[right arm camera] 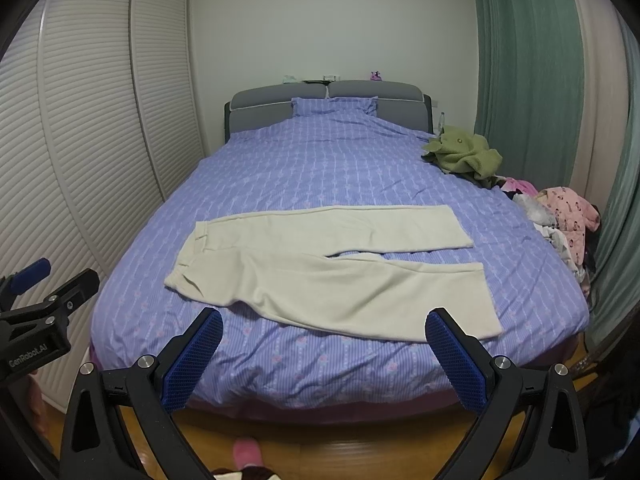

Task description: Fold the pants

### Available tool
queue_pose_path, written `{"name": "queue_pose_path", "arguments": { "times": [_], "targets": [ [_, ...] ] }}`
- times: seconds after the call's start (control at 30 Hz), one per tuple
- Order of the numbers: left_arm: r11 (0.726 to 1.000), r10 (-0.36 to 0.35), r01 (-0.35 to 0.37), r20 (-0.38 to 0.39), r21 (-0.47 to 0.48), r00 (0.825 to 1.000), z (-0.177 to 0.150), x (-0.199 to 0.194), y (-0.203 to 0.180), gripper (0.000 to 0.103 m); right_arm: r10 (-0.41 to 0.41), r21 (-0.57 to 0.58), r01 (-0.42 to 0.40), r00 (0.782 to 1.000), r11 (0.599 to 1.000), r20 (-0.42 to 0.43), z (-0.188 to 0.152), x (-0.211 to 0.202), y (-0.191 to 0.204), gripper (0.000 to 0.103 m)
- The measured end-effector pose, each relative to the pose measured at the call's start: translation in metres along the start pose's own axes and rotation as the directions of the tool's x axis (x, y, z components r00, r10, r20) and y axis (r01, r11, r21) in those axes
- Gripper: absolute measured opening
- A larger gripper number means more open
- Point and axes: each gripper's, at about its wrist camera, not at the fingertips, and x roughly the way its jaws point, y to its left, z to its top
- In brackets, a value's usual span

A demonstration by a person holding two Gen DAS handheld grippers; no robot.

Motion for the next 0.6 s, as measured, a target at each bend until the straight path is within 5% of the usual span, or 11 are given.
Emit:
{"name": "queue_pose_path", "arguments": {
  "times": [0.6],
  "targets": [
    [1.0, 0.003, -0.003, 0.005, 0.0, 1.0, 0.0022, -0.0014, -0.0028, 0.103, 0.005, 0.002, -0.005, 1.0, 1.0, -0.005, 0.0018, 0.0032, -0.0023, 0.103]
  ]
}}
